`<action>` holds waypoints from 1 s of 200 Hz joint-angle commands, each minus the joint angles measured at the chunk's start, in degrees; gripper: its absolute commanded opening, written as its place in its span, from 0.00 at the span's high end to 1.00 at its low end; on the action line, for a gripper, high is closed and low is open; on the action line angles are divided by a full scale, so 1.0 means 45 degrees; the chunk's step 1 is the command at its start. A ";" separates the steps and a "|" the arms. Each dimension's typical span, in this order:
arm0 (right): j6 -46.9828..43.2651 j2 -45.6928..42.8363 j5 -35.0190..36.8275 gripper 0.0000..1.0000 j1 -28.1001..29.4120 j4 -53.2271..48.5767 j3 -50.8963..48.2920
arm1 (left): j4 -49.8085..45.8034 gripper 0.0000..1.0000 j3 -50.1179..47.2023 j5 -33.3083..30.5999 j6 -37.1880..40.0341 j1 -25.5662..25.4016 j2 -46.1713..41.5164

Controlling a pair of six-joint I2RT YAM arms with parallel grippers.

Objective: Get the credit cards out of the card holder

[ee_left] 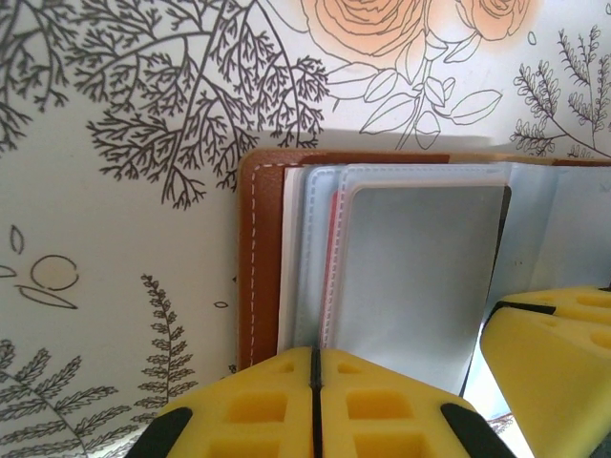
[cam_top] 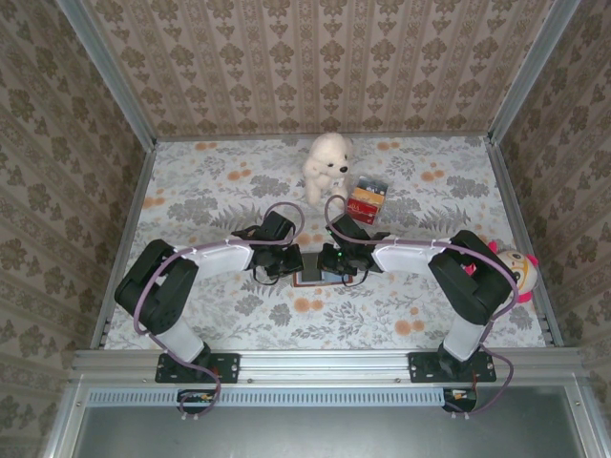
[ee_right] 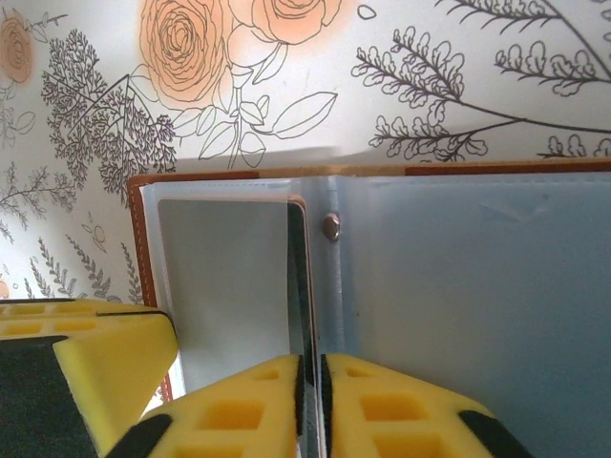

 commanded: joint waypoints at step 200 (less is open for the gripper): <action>0.0070 -0.0060 -0.0190 0.98 -0.0235 0.1299 -0.1093 | -0.0661 0.87 -0.0702 -0.0247 0.0254 0.0373 -0.0227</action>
